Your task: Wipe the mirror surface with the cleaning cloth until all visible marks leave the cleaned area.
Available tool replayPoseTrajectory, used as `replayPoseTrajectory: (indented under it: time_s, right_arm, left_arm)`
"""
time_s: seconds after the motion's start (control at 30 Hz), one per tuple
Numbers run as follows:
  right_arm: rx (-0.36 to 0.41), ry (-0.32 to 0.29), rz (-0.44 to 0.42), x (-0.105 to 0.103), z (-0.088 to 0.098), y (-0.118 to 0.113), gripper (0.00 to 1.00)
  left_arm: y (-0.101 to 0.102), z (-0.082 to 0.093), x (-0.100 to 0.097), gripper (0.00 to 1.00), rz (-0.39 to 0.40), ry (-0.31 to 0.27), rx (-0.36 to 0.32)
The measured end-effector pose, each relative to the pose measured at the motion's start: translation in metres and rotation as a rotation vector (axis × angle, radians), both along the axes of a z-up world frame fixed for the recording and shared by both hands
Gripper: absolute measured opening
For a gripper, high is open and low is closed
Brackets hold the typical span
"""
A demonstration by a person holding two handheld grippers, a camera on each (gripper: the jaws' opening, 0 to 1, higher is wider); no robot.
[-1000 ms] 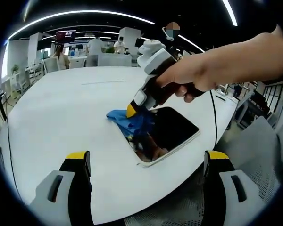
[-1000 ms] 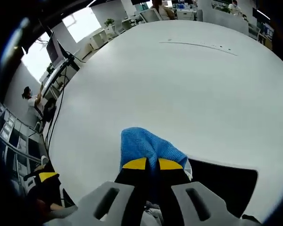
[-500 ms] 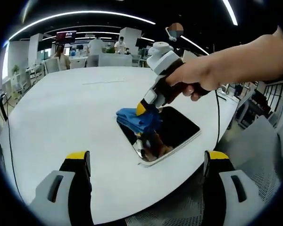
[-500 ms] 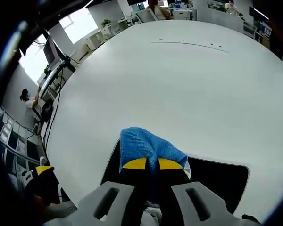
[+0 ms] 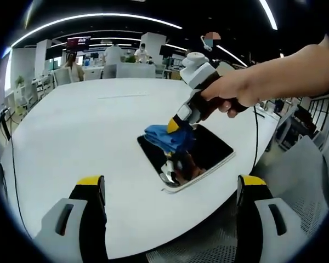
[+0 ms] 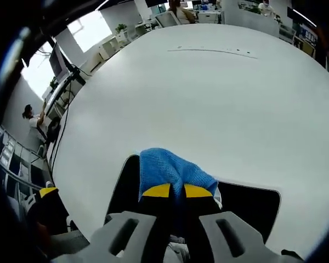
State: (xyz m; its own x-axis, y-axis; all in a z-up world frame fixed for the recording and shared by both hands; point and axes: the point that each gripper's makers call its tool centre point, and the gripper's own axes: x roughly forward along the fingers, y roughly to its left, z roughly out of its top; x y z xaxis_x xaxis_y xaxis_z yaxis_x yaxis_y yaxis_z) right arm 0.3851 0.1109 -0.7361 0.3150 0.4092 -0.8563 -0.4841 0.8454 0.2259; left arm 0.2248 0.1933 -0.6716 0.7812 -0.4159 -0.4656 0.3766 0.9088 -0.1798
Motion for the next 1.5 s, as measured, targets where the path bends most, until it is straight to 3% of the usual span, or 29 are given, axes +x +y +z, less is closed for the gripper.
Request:
replayPoseTrajectory:
  time_s: [0.33, 0.47, 0.73, 1.03, 1.5]
  right_arm:
    - [0.001, -0.006, -0.009, -0.004, 0.003, 0.0, 0.01]
    - [-0.025, -0.048, 0.014, -0.006, 0.003, 0.0, 0.01]
    - [-0.022, -0.068, -0.009, -0.002, -0.001, -0.001, 0.01]
    - [-0.022, 0.001, -0.024, -0.017, -0.003, -0.004, 0.01]
    - [-0.017, 0.032, -0.024, -0.048, -0.002, -0.01, 0.01]
  left_arm:
    - [0.001, -0.001, 0.001, 0.99, 0.004, 0.002, 0.008]
    - [0.001, 0.0, 0.001, 0.99, 0.003, -0.005, 0.017]
    - [-0.001, -0.008, -0.002, 0.99, -0.033, 0.024, 0.044]
    - [-0.002, -0.007, 0.001, 0.99, -0.029, 0.018, 0.038]
    - [-0.002, -0.004, 0.002, 0.99, -0.034, 0.008, 0.03]
